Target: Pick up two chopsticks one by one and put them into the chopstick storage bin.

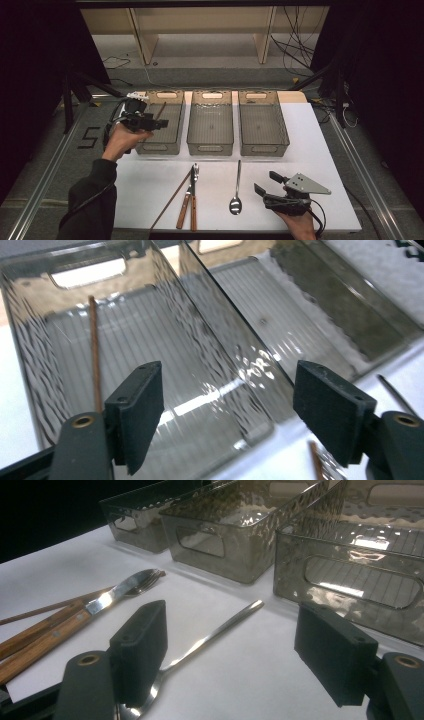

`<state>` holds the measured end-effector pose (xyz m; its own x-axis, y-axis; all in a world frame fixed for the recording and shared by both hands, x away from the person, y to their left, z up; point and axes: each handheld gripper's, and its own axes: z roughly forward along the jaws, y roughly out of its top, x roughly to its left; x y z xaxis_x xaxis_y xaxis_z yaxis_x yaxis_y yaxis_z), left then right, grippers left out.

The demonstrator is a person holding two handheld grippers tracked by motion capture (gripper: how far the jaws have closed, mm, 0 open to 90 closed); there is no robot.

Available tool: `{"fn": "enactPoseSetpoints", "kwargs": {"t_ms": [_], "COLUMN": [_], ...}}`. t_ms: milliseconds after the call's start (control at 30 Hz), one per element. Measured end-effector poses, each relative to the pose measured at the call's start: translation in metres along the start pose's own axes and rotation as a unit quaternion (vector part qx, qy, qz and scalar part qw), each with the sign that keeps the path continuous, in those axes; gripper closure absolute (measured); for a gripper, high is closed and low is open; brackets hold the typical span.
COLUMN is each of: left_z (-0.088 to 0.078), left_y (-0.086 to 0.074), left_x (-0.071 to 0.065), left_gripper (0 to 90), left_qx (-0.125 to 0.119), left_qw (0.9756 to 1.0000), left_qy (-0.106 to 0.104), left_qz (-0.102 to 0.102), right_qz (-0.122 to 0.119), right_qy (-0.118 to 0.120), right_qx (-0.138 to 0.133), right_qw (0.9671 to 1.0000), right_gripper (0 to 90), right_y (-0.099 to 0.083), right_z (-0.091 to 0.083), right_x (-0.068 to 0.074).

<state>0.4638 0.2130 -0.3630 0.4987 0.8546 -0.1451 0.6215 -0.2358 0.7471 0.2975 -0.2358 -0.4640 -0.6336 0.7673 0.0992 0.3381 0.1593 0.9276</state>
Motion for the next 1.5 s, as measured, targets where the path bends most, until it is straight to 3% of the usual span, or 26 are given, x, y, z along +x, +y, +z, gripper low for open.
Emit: {"fn": "enactPoseSetpoints", "kwargs": {"t_ms": [167,267,367,467,833,1067,1300,1500], "left_z": [-0.012,-0.015,-0.017,-0.015,-0.017,-0.007,-0.004,-0.001], "left_y": [-0.023,-0.035,-0.049,-0.059,-0.092,-0.111,-0.126,-0.138], "left_x": [-0.017,-0.025,-0.032,-0.038,-0.051,-0.059,-0.076,-0.087], "left_gripper": [24.4,22.9,21.9,20.7,20.5,20.3,20.6,29.1], "left_qx": [-0.008,-0.008,-0.02,-0.003,0.028,0.055,0.082,0.104], "left_qw": [0.9999,0.9999,0.9997,0.9998,0.9995,0.9983,0.9962,0.9941], "left_qy": [-0.011,-0.007,-0.016,-0.014,-0.007,0.0,0.001,-0.003], "left_qz": [0.002,0.008,0.003,0.013,0.015,0.018,0.029,0.032], "right_qz": [-0.001,-0.001,-0.003,-0.002,-0.011,-0.013,-0.011,-0.011], "right_qy": [0.0,0.0,0.0,0.001,0.002,0.001,0.001,0.0], "right_qx": [0.0,0.0,0.0,-0.001,0.003,0.002,0.003,0.003], "right_qw": [1.0,1.0,1.0,1.0,0.9999,0.9999,0.9999,0.9999], "right_gripper": [29.8,29.8,29.8,29.8,29.8,29.8,29.8,29.8], "right_y": [0.0,0.0,0.0,0.001,0.001,0.001,0.001,0.001], "right_z": [0.0,0.0,0.0,0.0,0.0,0.0,0.0,0.0], "right_x": [0.0,0.001,0.001,0.002,0.005,0.005,0.005,0.005]}}
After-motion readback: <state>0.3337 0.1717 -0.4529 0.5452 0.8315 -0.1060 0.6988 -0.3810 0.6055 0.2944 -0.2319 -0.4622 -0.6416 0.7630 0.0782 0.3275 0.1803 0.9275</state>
